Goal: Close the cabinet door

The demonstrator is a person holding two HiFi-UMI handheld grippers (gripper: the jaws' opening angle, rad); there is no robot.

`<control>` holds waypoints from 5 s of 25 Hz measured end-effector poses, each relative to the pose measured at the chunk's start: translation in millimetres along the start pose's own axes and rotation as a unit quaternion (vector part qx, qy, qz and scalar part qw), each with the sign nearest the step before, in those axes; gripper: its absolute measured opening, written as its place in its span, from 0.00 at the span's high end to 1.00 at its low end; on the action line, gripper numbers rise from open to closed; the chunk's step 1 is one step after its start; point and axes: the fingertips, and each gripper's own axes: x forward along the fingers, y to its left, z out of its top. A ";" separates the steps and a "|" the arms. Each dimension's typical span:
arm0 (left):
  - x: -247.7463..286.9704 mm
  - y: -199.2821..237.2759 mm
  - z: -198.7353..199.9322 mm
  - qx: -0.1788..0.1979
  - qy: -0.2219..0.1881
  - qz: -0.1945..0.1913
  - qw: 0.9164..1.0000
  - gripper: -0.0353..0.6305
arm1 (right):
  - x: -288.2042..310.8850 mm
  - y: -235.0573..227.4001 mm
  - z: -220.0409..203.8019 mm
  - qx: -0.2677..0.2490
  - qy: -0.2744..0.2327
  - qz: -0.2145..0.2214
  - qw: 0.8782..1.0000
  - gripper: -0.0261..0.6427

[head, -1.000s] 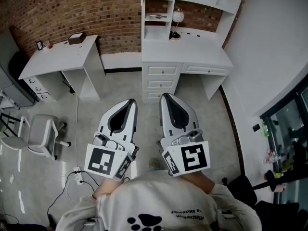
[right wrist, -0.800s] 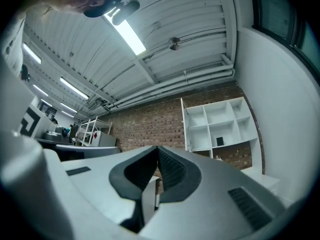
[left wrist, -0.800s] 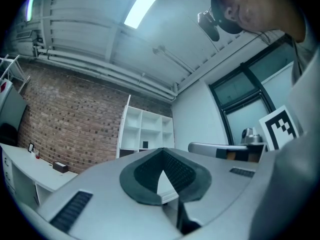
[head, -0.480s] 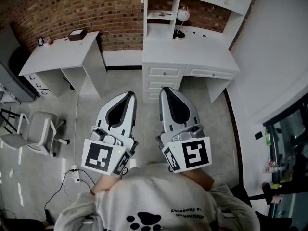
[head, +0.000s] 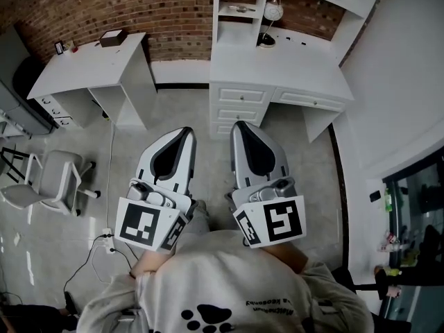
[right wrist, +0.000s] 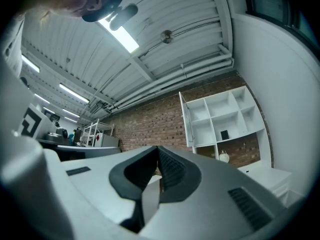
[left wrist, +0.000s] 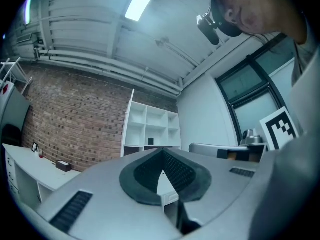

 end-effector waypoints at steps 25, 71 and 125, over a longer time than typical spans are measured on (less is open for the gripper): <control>154.9 154.7 -14.6 -0.007 -0.026 -0.048 0.998 0.94 | 202.9 -39.5 -36.9 -0.035 -0.017 -0.020 0.999 0.93; 364.8 279.1 -69.9 -0.024 -0.007 -0.064 0.998 0.94 | 415.0 -156.8 -106.4 -0.027 -0.003 -0.029 0.999 0.93; 553.7 337.3 -51.0 0.012 -0.042 -0.071 0.997 0.94 | 571.9 -284.0 -102.6 -0.034 -0.029 -0.003 0.999 0.93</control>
